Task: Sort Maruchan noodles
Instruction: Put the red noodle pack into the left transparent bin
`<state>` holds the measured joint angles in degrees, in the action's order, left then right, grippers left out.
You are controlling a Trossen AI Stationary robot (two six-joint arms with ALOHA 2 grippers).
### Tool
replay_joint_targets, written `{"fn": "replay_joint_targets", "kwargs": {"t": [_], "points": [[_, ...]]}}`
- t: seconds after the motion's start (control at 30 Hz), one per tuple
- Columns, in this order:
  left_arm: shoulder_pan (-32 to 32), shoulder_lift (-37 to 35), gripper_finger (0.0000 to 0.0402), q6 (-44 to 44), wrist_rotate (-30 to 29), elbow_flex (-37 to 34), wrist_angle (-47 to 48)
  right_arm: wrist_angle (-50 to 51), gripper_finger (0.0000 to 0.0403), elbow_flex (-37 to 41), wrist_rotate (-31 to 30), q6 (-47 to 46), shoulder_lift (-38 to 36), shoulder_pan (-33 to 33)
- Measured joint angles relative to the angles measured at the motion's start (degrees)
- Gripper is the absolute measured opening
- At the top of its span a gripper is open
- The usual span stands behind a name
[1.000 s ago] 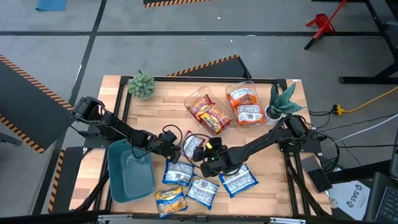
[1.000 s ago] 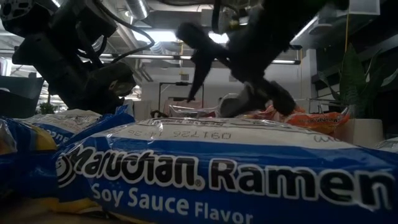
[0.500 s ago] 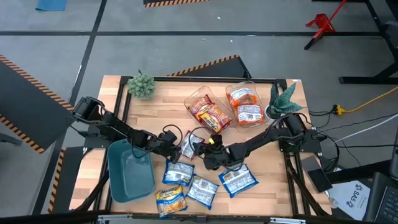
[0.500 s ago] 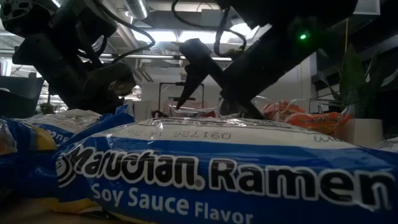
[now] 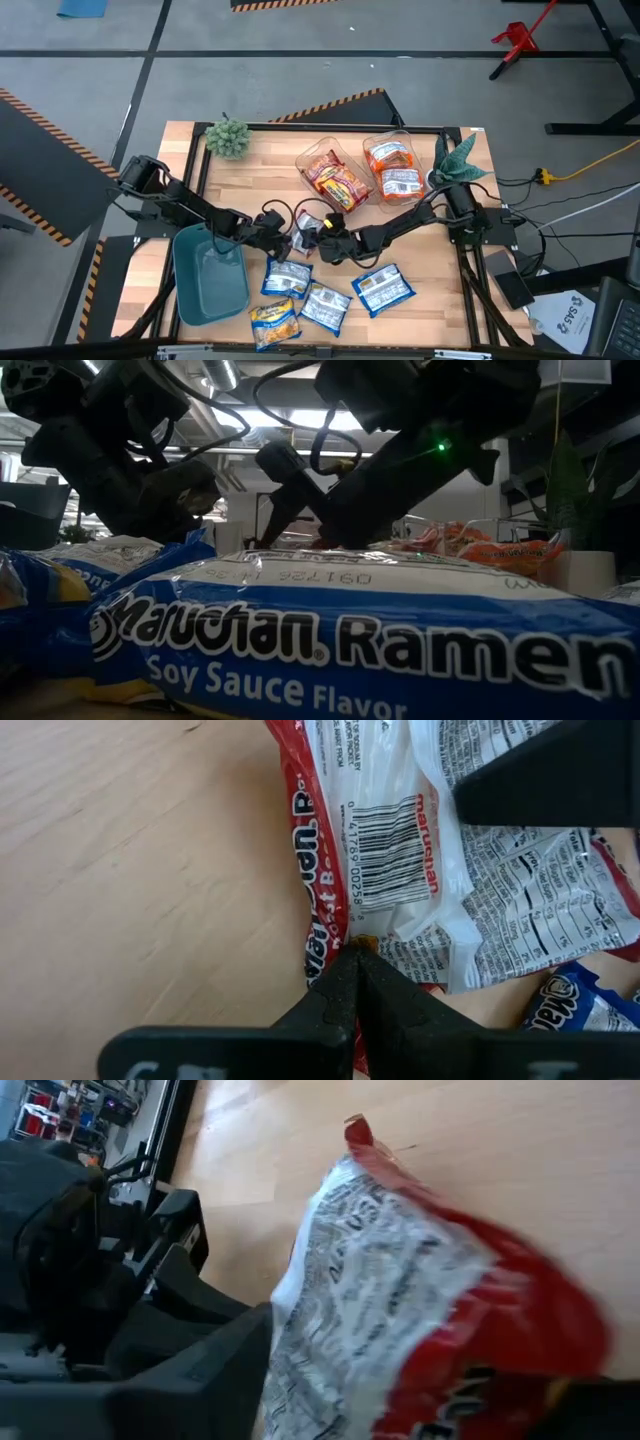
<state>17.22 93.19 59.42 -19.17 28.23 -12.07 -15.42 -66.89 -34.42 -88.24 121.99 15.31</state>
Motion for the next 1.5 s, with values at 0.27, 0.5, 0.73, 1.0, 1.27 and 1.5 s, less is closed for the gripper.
{"fn": "replay_joint_targets", "kwargs": {"t": [0.27,0.5,0.73,1.0,1.27,1.5], "points": [[0.92,-2.46,0.0,-2.25,0.08,-0.29,-2.74,-2.42,0.0102,-0.12,1.0,-0.41,0.01,0.06],[1.11,-9.78,0.0,-2.58,4.91,-0.31,-2.19,-4.79,0.0102,0.26,1.71,3.45,-1.03,0.09],[1.08,-22.55,0.0,-3.33,6.96,-0.13,-2.52,-4.48,0.0102,0.13,-0.61,9.42,-6.57,0.01],[1.1,-38.74,0.0,-8.92,3.55,-0.11,-2.5,1.52,0.0102,0.07,-2.67,21.43,-16.98,-4.94],[1.06,-46.08,0.0,-13.69,0.43,-0.05,-0.92,8.2,0.0111,0.07,0.01,28.39,-22.78,-15.06],[1.08,-46.77,0.0,-15.02,0.36,-0.04,0.76,14.75,0.0113,0.07,2.98,27.24,-21.78,-21.44]]}}
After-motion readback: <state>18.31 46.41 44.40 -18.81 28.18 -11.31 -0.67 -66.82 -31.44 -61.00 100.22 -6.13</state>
